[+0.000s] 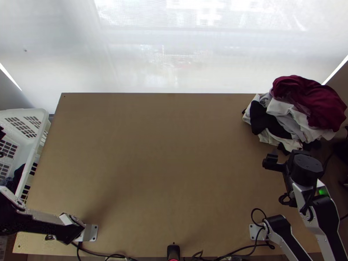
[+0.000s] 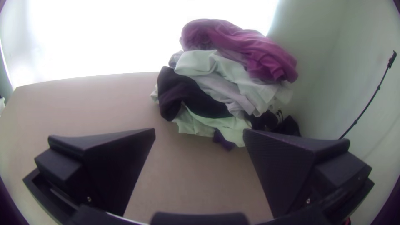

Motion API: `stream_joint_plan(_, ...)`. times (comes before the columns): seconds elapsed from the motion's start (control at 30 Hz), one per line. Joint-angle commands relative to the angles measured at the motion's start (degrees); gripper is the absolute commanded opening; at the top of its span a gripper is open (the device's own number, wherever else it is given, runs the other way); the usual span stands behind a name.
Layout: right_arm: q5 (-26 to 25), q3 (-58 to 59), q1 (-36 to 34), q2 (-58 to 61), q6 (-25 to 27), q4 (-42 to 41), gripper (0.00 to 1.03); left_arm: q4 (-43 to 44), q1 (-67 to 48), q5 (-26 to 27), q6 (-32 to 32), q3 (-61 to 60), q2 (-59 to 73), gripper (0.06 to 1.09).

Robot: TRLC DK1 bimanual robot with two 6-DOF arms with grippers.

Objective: Fold the t-shirt

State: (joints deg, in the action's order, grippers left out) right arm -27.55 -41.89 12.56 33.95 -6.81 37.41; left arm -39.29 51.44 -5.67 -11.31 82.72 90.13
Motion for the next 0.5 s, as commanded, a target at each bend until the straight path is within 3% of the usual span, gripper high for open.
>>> stream_joint_plan(0.0, -0.13, -0.12, -0.69, 0.94, 0.3, 0.3, 0.98, 0.09, 6.74, -0.04, 2.79, 6.58, 18.51, 1.04)
stream_joint_plan(0.47, -1.54, 1.2, -2.63, 2.43, 2.15, 0.47, 0.98, 0.0, 9.73, -2.5, 4.46, 19.85, 45.22, 1.04)
